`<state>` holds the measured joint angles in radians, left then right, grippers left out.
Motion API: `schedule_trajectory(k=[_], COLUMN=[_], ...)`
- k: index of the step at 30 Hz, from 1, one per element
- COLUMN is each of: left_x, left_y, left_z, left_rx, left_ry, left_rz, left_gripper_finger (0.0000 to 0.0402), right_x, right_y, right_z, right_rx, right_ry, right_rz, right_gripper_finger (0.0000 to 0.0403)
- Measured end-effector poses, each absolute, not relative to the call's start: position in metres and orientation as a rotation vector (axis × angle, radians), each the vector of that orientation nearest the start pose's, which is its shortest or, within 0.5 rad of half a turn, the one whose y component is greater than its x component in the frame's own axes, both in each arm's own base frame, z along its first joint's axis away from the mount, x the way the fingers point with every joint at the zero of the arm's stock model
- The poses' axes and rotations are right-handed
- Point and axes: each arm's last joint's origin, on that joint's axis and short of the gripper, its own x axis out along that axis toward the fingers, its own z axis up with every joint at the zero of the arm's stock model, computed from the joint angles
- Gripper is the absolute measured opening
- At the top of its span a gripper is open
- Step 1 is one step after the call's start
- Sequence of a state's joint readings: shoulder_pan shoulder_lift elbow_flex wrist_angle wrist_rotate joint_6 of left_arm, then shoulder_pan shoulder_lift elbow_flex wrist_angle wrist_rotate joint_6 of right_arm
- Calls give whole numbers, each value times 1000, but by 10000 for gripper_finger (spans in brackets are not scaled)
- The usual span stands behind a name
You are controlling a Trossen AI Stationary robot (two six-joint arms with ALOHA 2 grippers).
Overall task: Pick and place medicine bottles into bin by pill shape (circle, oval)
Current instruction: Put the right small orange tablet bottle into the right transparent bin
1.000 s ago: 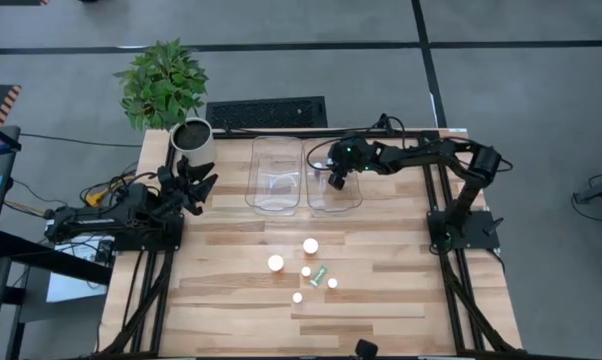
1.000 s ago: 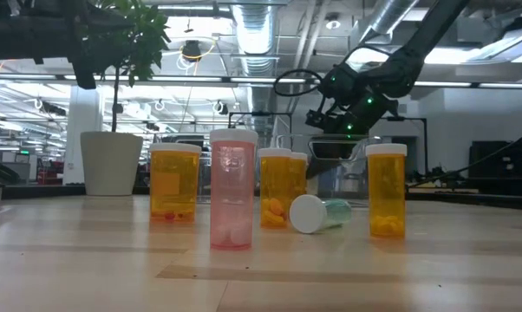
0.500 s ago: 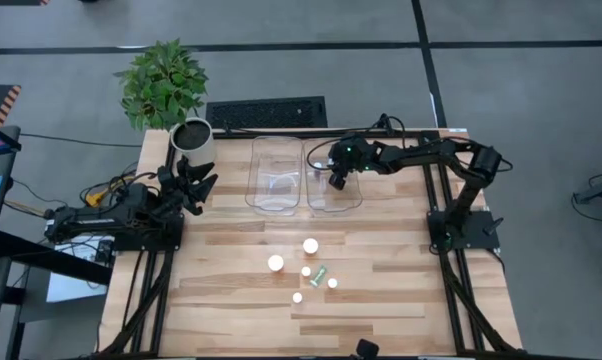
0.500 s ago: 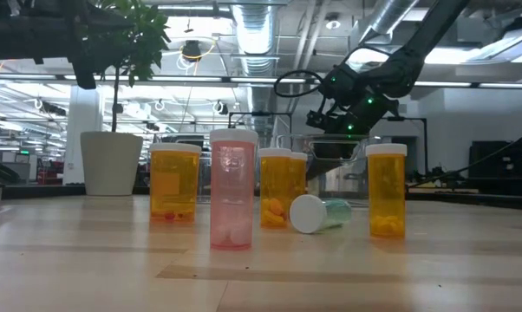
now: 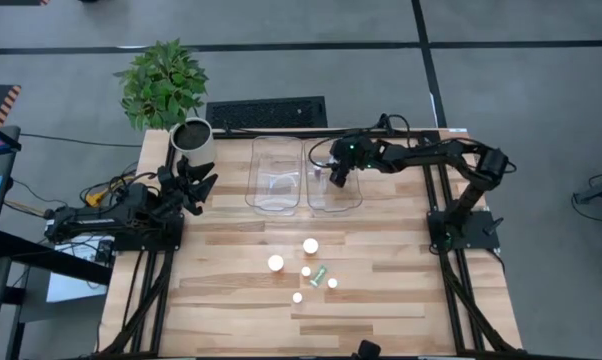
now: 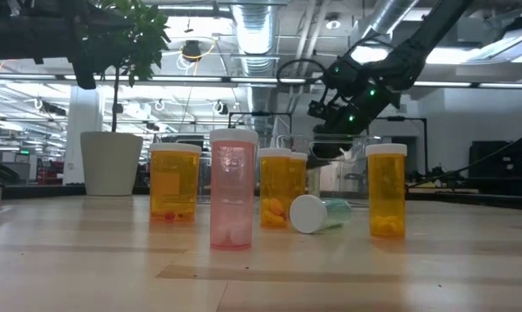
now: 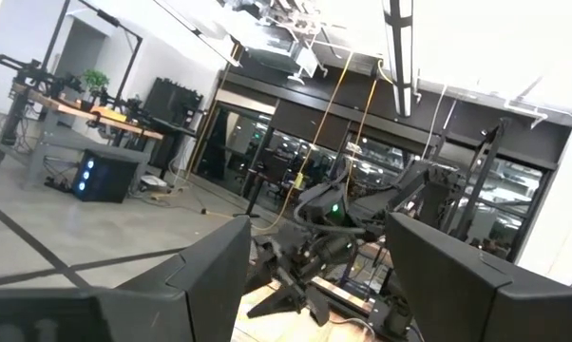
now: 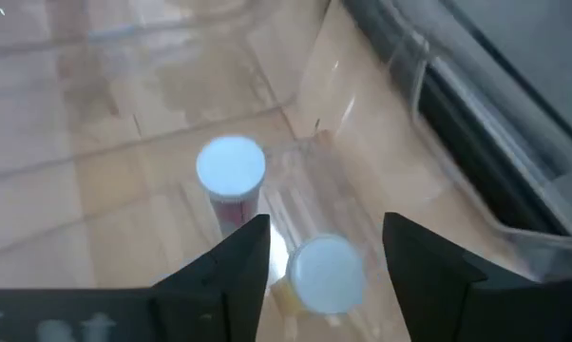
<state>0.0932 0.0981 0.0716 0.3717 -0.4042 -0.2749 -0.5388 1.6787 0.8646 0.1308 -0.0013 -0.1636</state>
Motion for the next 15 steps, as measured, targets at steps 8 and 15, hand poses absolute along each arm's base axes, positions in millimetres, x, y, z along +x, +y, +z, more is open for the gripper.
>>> schedule_trajectory(k=[8, 15], left_x=[91, 91], left_y=[20, 20], left_z=[215, 215], left_rx=[-321, -320], left_ry=[-411, -411], left_rz=[442, 442], left_gripper_finger=[240, 240], right_x=[266, 261], right_y=[-152, -80], right_z=[226, 267], right_rx=[-1, -61], right_ry=[612, 536], right_rz=[-445, -205], right_gripper_finger=[213, 213])
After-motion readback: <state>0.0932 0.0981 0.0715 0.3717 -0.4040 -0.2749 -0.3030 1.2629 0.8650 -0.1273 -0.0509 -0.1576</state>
